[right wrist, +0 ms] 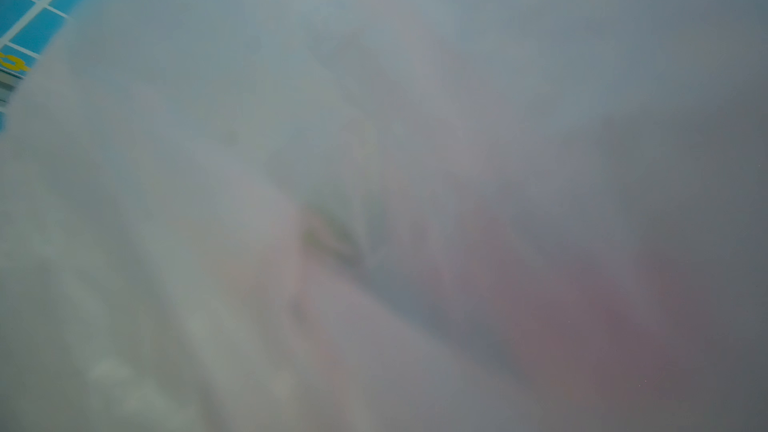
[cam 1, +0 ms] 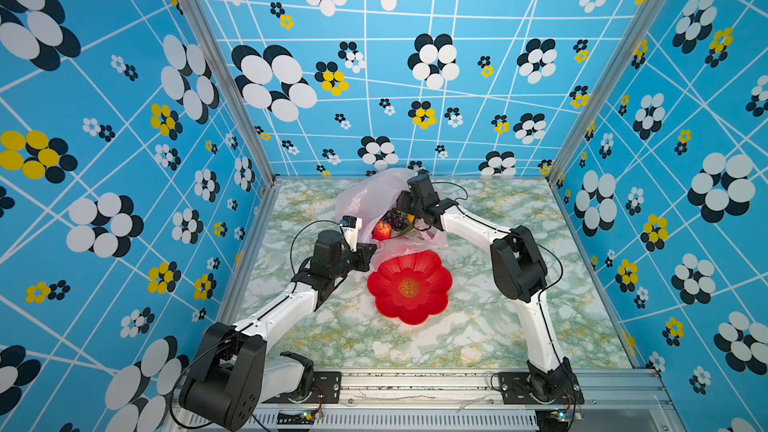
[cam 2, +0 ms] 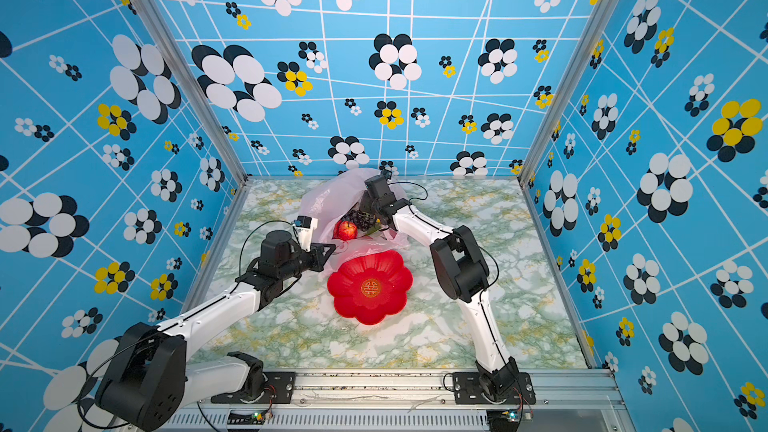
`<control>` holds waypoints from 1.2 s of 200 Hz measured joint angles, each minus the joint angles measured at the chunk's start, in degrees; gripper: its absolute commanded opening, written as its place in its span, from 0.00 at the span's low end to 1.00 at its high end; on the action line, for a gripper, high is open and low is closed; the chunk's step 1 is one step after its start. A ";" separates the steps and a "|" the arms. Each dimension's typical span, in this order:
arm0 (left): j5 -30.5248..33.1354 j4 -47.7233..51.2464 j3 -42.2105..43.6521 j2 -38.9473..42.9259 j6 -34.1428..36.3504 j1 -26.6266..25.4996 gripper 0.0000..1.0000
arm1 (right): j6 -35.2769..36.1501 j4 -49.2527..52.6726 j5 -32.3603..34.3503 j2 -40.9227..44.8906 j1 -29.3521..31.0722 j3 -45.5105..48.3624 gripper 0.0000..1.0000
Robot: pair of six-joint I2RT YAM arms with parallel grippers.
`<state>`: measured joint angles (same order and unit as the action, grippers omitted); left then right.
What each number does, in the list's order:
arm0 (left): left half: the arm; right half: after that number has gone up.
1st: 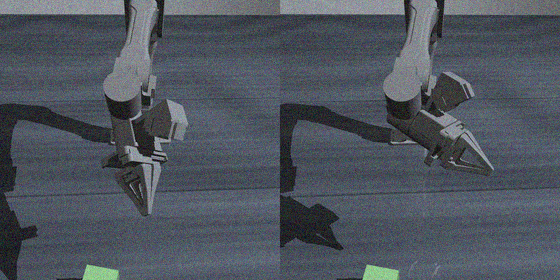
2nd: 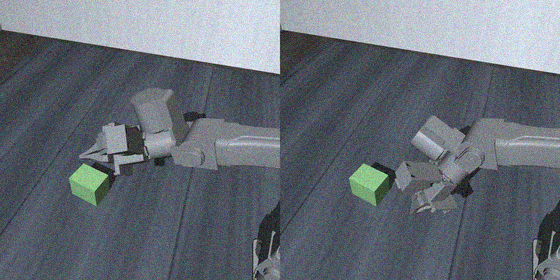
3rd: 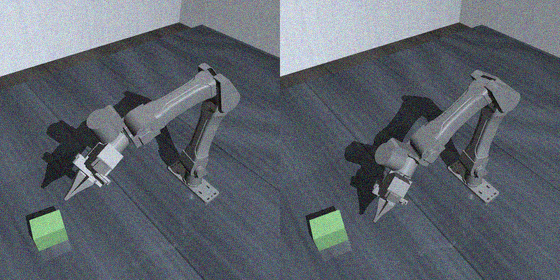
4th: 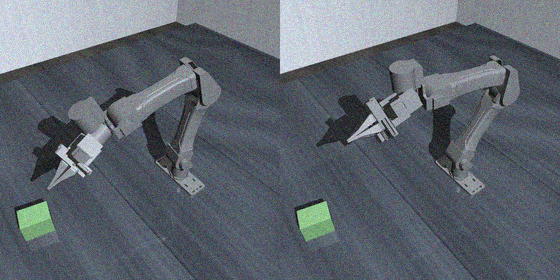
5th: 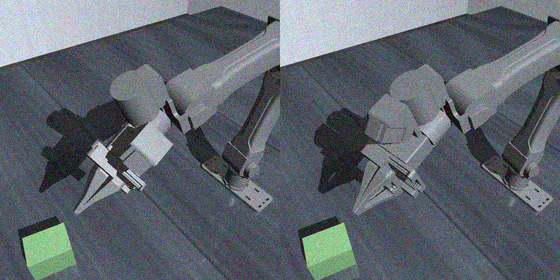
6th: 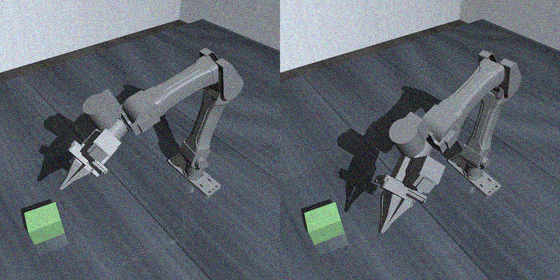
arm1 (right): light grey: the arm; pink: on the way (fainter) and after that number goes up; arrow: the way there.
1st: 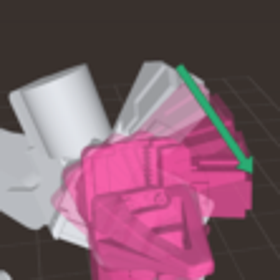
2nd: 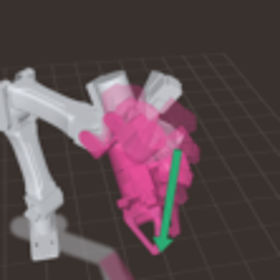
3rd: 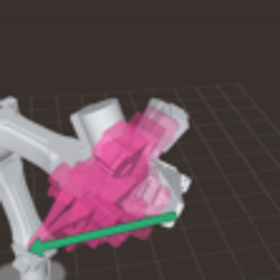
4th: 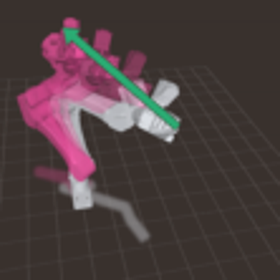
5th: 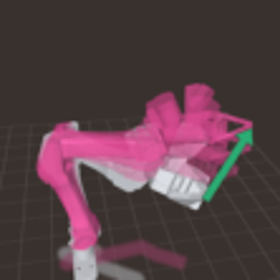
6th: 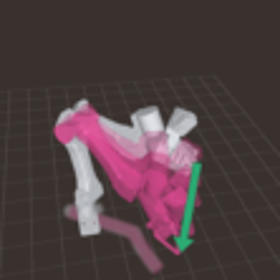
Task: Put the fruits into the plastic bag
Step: 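Lower the brown fruit into the bag and open the right gripper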
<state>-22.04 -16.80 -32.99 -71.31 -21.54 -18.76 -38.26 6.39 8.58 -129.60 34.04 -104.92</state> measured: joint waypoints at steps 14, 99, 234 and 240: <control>-0.02 0.00 0.00 0.00 -0.04 0.02 0.00 | 1.03 -0.24 0.74 0.35 -0.11 0.26 0.45; -0.02 -0.02 0.00 0.00 -0.26 0.04 0.00 | 5.62 -0.74 2.99 5.92 -1.49 0.42 0.45; -0.04 -0.50 0.70 0.20 -0.28 0.39 0.00 | 27.63 8.92 9.62 6.47 -2.25 -1.64 0.45; -0.04 -0.50 0.68 0.20 -0.28 0.39 0.00 | 28.94 9.38 10.14 6.47 -2.25 -1.75 0.45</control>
<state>-22.09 -17.30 -32.32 -71.11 -21.82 -18.37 -9.32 15.77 18.72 -123.13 31.79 -106.67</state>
